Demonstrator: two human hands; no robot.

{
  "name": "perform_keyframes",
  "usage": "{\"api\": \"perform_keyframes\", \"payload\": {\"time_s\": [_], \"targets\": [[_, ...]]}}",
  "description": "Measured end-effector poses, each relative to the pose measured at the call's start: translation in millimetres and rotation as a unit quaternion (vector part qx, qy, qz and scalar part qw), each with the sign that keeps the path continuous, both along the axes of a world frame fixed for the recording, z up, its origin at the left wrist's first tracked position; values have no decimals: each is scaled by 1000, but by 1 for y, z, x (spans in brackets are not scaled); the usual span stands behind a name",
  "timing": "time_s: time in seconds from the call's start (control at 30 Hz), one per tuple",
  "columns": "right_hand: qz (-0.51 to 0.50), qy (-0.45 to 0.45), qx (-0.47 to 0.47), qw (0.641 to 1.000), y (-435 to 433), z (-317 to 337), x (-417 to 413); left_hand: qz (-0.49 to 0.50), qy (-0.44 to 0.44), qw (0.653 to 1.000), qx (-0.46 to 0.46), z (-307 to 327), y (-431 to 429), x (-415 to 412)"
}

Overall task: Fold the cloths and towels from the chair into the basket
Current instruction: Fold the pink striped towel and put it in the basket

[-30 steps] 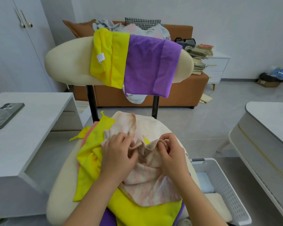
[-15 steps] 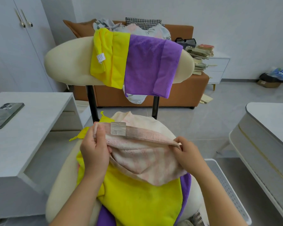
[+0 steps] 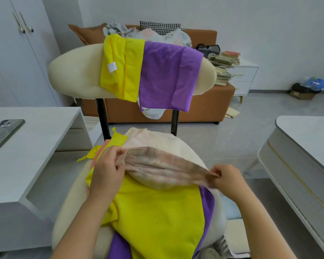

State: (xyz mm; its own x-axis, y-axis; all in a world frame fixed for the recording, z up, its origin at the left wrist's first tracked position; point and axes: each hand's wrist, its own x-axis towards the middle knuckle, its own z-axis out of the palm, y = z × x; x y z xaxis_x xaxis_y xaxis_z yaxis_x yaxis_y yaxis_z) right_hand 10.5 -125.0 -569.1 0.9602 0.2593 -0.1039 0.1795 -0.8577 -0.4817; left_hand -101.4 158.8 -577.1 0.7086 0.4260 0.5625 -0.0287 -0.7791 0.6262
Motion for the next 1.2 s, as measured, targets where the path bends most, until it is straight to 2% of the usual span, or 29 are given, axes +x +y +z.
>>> {"api": "perform_keyframes", "payload": {"time_s": [0.07,0.13,0.17,0.23,0.3,0.33,0.4,0.43,0.47,0.53,0.6,0.73,0.87,1.0,1.03,1.13,1.2], "targets": [[-62,-21,71,995,0,-2,0,18,0,1000,3,-2,1,0],[-123,10,235,964,5,1,-1,36,7,999,-14,-1,-3,-3],[-158,55,333,928,9,3,-3,51,12,998,-41,0,-5,-4],[-189,159,517,820,19,12,-9,85,22,990,-111,4,-8,-6],[-159,236,659,696,28,21,-14,50,-2,978,-204,11,-13,-4],[-130,255,706,648,32,23,-14,12,-25,965,-260,16,-17,-3],[-96,247,759,595,38,23,-13,-41,-66,936,-343,27,-26,-4],[-92,226,766,594,41,22,-13,-60,-87,928,-358,30,-29,-5],[-88,194,761,613,44,21,-13,-81,-99,928,-351,30,-30,-5],[-76,115,725,675,50,20,-12,-127,-106,934,-318,32,-30,-6],[-85,58,694,713,52,20,-10,-154,-118,927,-321,31,-29,-6],[-165,38,675,718,48,20,-4,-141,-141,930,-308,38,-31,-7],[-165,16,654,738,50,15,-3,-121,-152,935,-298,33,-32,-9],[-202,90,695,684,47,23,-2,-89,-143,950,-262,22,-23,-4],[-211,102,684,691,45,24,-3,-88,-142,948,-269,20,-22,-2],[-219,93,595,768,38,18,-4,-82,-134,947,-282,15,-22,-2],[-216,114,589,771,37,14,-5,-82,-131,943,-294,14,-21,-3]]}}
